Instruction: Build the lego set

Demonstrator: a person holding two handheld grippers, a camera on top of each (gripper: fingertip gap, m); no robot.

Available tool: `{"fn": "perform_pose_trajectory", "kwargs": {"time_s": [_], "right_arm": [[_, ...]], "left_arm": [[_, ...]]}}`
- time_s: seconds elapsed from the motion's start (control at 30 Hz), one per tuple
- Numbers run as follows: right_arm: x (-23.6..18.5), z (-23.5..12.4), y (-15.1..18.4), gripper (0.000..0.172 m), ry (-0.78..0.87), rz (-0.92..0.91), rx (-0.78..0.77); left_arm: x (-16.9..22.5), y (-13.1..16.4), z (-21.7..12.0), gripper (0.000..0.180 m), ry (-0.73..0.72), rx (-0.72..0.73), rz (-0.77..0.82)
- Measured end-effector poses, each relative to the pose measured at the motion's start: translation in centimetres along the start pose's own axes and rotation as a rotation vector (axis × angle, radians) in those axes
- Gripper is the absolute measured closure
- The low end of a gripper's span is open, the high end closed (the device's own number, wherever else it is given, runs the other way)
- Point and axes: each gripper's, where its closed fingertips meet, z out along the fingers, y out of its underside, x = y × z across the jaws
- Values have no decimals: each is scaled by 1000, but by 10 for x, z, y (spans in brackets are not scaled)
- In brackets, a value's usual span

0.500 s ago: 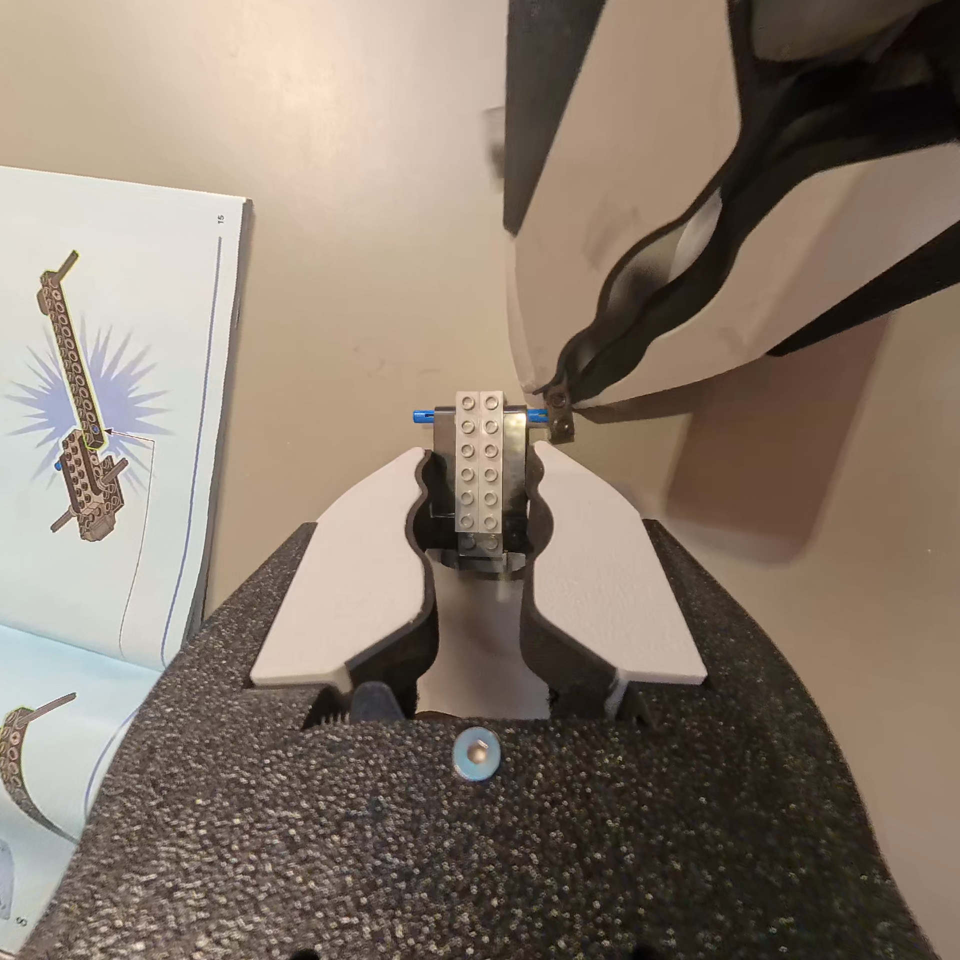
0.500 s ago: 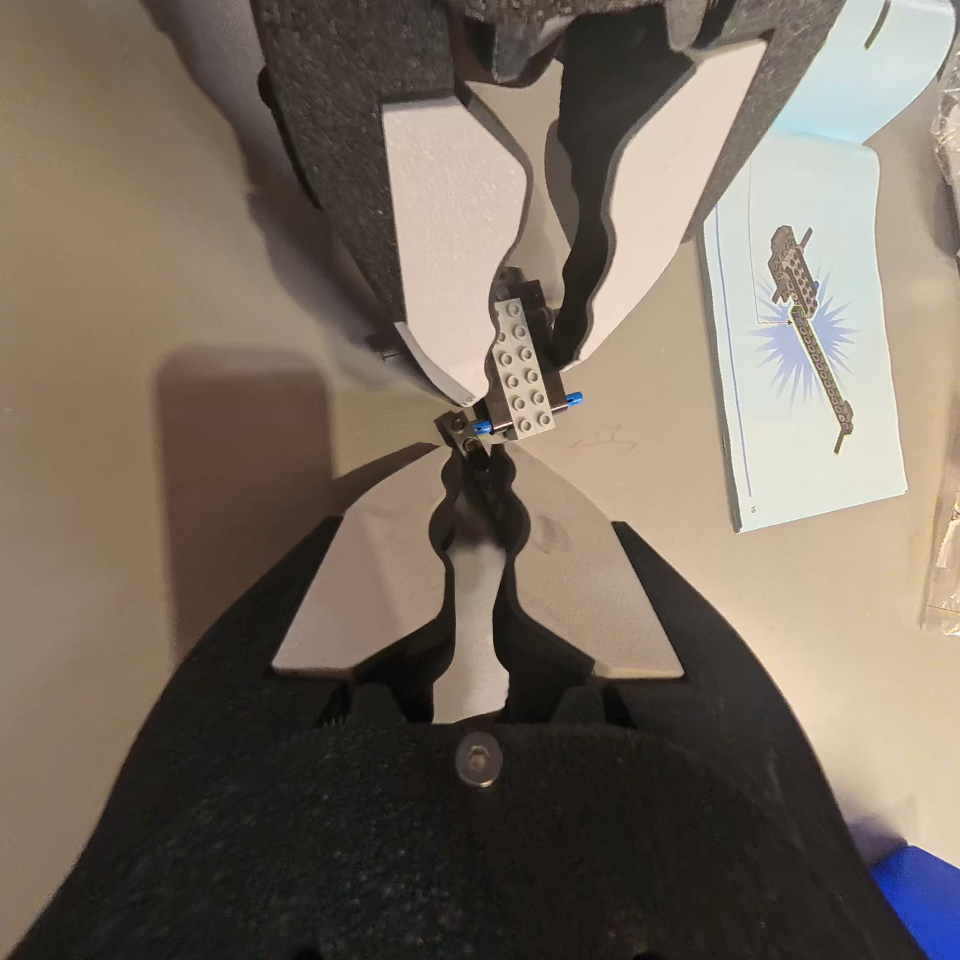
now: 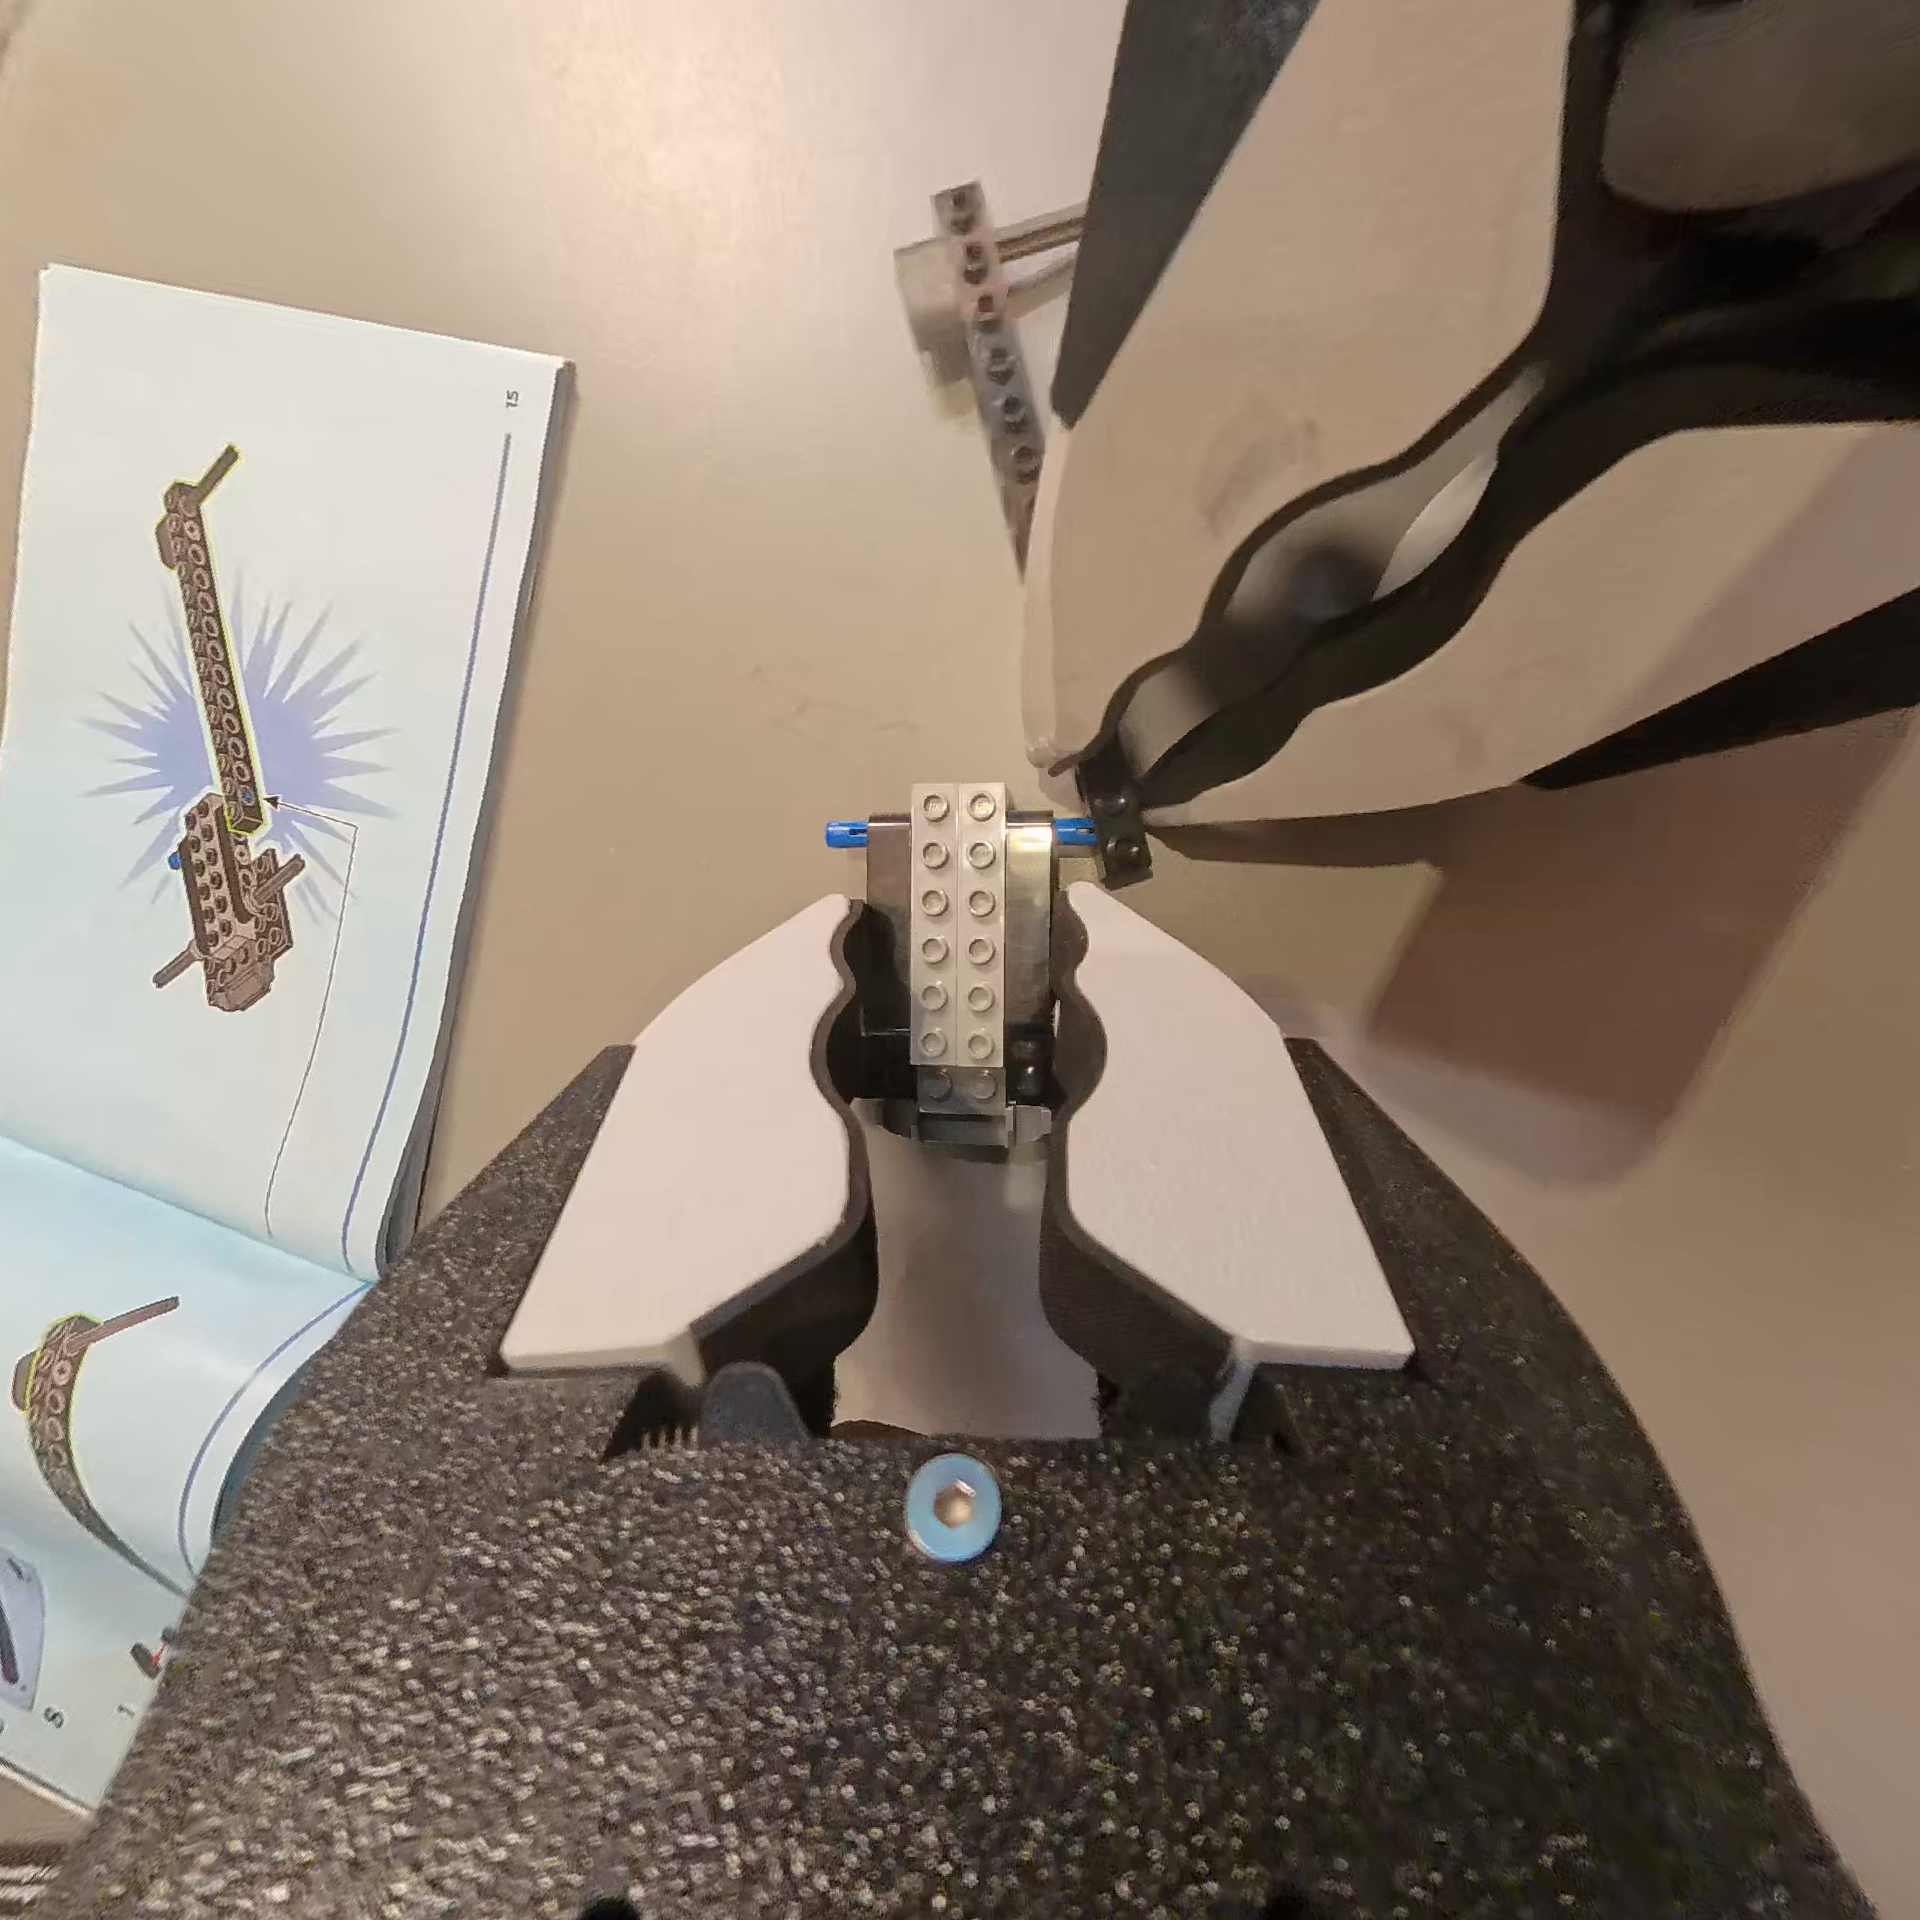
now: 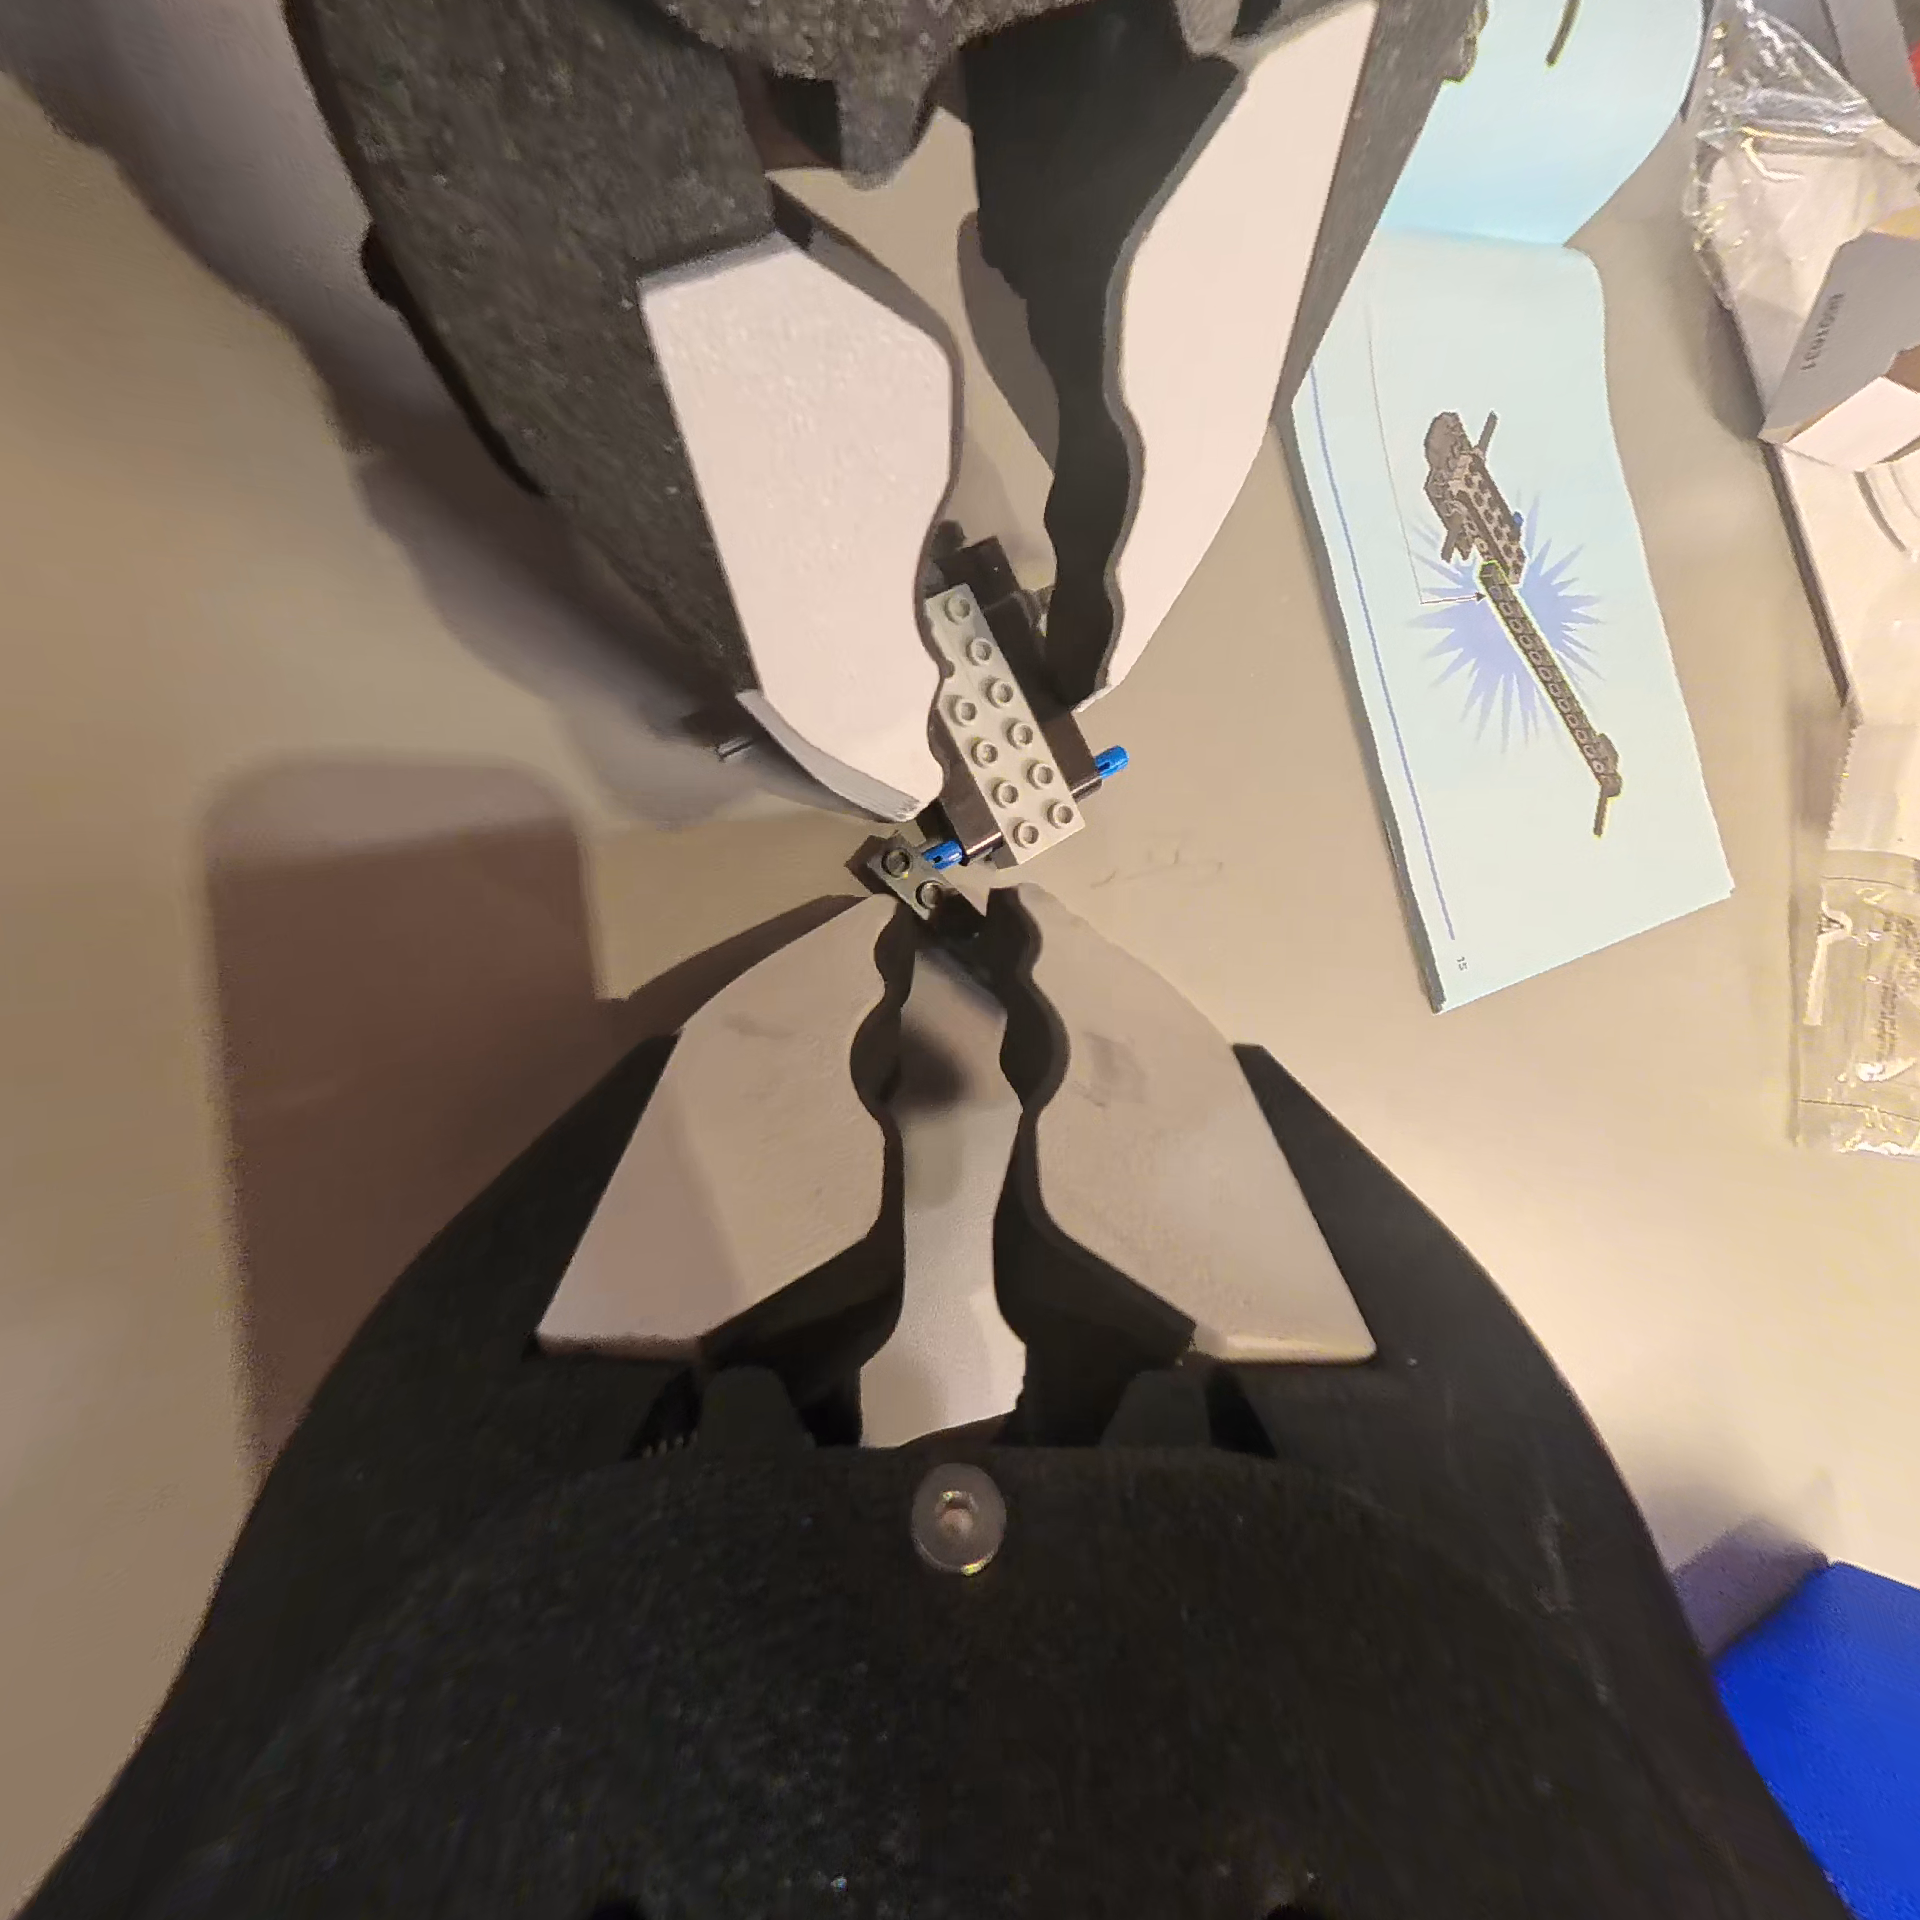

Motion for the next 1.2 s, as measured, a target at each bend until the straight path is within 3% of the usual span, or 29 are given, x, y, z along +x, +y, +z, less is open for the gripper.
{"fn": "perform_pose_trajectory", "kwargs": {"time_s": [0.6,0.7,0.83,1.2], "right_arm": [[3,1,-1,151,44,42,28],[1,2,-3,145,8,57,44],[-2,2,-4,151,1,34,40],[-2,-3,2,148,-39,-14,26]], "left_arm": [[-1,1,-1,148,-75,40,-95],[4,-2,0,147,-62,50,-80],[5,-3,0,147,-52,49,-74],[10,0,-3,147,11,66,70]]}}
